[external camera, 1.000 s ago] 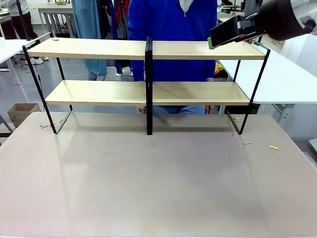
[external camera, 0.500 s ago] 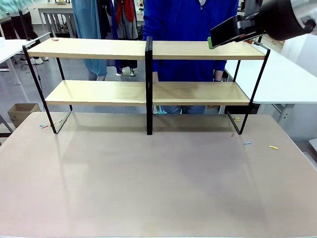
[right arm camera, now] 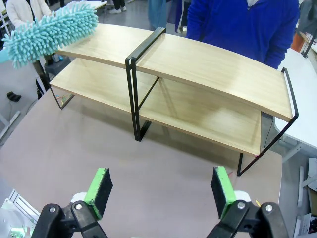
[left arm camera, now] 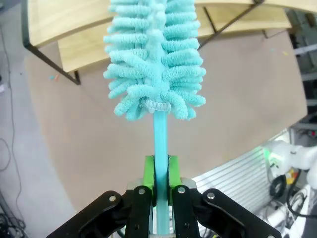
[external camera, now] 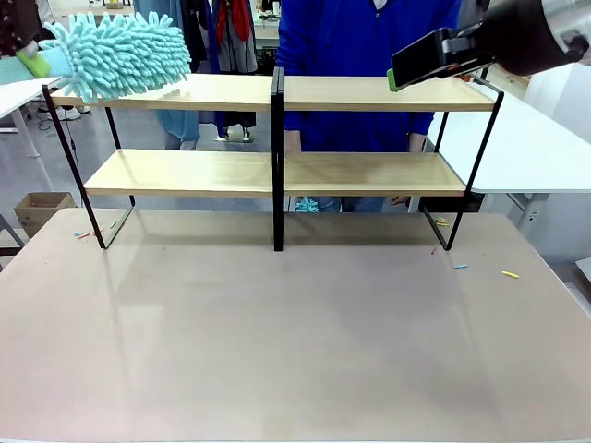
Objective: Clean the shelves.
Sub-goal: Clean another randomly selected level of the Shelf with the Duster.
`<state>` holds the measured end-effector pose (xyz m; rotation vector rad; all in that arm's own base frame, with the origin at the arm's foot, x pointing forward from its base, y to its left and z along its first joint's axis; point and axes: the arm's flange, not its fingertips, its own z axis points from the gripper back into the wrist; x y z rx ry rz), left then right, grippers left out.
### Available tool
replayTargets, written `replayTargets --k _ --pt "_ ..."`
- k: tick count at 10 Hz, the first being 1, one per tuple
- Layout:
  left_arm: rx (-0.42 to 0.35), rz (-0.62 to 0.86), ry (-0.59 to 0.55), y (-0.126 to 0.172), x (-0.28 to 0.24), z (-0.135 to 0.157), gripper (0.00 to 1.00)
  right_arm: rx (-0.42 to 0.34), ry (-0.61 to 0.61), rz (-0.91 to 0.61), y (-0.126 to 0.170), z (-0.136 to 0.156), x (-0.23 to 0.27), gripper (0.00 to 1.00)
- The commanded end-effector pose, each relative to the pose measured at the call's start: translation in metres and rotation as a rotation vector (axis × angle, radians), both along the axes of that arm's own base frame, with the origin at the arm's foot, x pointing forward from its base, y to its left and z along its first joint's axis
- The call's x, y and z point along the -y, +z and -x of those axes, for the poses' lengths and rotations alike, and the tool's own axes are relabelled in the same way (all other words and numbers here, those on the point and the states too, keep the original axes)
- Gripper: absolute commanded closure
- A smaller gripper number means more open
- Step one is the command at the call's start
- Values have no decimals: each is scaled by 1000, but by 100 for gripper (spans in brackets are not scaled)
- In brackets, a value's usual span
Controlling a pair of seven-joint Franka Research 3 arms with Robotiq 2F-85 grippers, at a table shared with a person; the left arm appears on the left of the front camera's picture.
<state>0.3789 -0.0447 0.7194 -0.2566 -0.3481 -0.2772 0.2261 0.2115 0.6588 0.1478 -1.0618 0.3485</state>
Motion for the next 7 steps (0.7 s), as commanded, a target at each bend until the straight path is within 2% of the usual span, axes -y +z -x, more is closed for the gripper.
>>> replayTargets --k 1,3,4,5,6,7 --pt "20 -46 118 -8 -1 -9 88 -4 5 -6 1 -1 2 0" --pt "-5 -60 179 -14 0 -25 88 -4 5 -6 1 -1 2 0" --pt "-32 -71 247 -14 -3 -31 88 -4 5 -6 1 -1 2 0" --pt "-69 -77 365 -13 -9 -32 88 -4 5 -6 1 -1 2 0" --pt "-54 -93 511 -10 -11 -28 88 -4 5 -6 1 -1 2 0" --pt "8 -99 654 -7 -12 -22 88 -4 5 -6 1 -1 2 0"
